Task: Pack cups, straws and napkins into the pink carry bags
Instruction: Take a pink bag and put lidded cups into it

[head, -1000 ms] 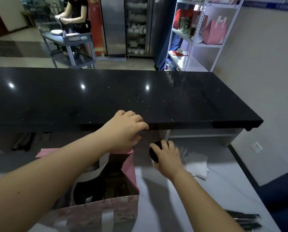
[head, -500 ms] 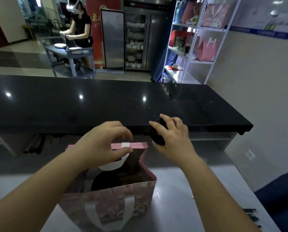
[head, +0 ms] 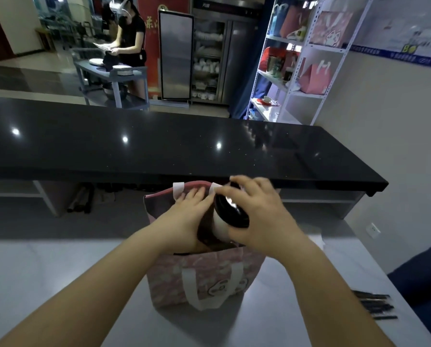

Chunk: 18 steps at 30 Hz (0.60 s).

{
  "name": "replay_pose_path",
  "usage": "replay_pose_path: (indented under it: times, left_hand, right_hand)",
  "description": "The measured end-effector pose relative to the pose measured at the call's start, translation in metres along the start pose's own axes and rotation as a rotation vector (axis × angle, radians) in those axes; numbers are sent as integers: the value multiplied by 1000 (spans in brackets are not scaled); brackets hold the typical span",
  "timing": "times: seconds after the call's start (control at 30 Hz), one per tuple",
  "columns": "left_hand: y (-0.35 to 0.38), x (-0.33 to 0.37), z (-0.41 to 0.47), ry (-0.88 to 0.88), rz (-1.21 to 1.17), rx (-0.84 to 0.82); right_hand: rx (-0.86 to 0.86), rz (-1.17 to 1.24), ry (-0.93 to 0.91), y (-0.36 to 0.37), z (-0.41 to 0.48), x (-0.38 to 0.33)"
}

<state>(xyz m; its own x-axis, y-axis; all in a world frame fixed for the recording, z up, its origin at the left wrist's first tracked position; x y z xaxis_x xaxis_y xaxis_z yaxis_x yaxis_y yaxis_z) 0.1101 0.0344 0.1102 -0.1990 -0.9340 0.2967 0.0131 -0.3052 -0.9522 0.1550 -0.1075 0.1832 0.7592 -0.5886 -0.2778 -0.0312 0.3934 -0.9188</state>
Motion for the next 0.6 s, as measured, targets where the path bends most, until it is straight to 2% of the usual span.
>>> replay_pose_path:
  times: [0.13,0.2,0.33,0.4,0.5,0.6]
  left_hand:
    - [17,-5,-9,-23,25,-136]
    - [19,-2,-13,-14,20,-158]
    - [20,12,-20,24,32,-169]
    - [20,17,-21,34,35,-164]
    - [18,20,-22,30,25,-151]
    - [17,21,-26,30,43,-140]
  right_hand:
    - [-119,-317,79,45,-11,23]
    - [-136,-403,106,54,-15,35]
    - [-243,-514,10,81,-11,22]
    - [-333,-551,35,96,-3,19]
    - [-516,-539,195,112,13,31]
    - [-573,-488,251,124,18,39]
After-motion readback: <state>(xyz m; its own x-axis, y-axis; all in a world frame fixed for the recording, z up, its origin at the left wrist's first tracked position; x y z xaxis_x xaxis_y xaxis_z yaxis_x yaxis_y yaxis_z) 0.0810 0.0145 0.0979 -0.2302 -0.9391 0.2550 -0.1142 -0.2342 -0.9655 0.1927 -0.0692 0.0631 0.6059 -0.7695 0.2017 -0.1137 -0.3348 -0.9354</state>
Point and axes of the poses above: each hand's wrist, its own z-axis towards the middle knuckle, its own y-axis out of the palm, x = y × z, the point moved 6 cm from there along z, towards the middle knuckle, and after that the axes turned 13 degrees about y, right-handed, at the moved point
